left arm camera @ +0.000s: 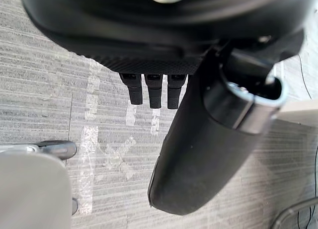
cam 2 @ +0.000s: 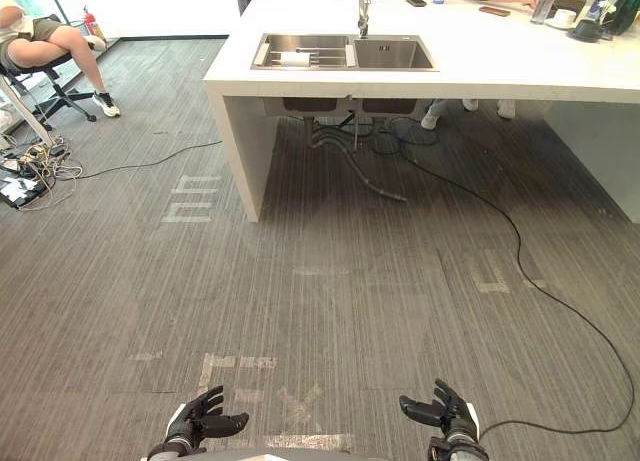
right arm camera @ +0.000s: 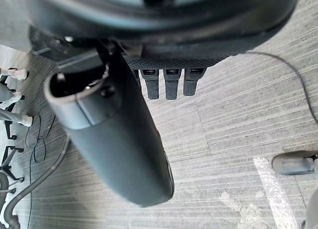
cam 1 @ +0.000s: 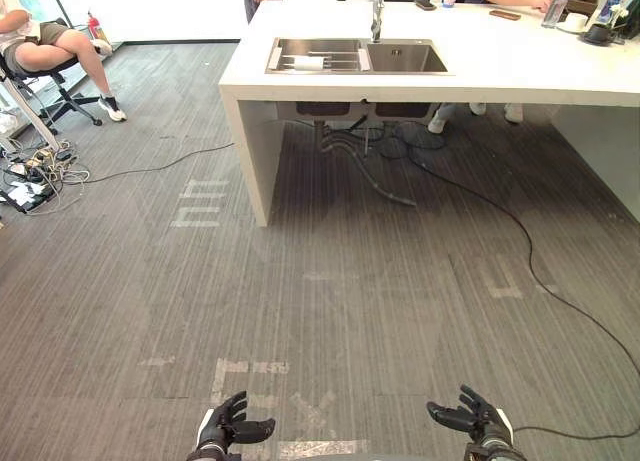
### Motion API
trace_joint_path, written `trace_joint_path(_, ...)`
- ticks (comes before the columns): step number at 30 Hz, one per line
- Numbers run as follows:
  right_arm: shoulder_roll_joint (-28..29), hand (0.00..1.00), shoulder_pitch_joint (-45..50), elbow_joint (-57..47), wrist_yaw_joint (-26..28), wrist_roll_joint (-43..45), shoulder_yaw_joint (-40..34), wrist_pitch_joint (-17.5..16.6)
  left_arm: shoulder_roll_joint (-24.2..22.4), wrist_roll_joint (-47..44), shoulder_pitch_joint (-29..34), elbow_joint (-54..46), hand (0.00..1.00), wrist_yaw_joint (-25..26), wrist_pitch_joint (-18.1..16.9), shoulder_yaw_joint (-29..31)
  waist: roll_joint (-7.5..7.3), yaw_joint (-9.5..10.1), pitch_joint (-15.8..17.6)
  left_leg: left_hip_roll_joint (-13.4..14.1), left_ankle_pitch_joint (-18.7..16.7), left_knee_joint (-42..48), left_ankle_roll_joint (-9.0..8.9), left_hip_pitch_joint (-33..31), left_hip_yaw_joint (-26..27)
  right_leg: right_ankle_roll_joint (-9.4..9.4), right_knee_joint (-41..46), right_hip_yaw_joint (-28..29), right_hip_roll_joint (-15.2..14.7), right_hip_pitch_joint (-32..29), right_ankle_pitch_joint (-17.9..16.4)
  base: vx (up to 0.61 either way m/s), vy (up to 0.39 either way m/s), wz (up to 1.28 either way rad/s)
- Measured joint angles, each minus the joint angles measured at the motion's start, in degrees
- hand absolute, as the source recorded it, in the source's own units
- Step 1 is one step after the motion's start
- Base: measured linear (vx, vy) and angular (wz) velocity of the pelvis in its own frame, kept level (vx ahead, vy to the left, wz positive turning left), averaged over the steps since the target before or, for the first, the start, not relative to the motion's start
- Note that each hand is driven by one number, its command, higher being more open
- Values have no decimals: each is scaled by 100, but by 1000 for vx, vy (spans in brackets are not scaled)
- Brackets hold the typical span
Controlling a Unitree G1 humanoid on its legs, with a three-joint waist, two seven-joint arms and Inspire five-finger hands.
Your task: Walk over to the sink, pick up the cup, carry it to the dishwasher, place the cup inside the dishwasher, then close the dishwasher door
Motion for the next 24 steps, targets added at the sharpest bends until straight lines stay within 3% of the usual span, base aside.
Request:
trace_joint_path(19,-61,90,-12,40,7,8,-202,7,81,-1,18,-18,90,-11,1,225,8,-30,28,25,-5,-9,5,74,169,-5,-25,86,26,47,6,-3,-5,-2)
trace_joint_path(24,-63,90,-114,55,-2,12,-210,8,81,-6,22,2,90,-4,2,227,10,-2,97,71,-178,229,89,-237,328,-19,-44,223,64,-196,40,6,-7,-15)
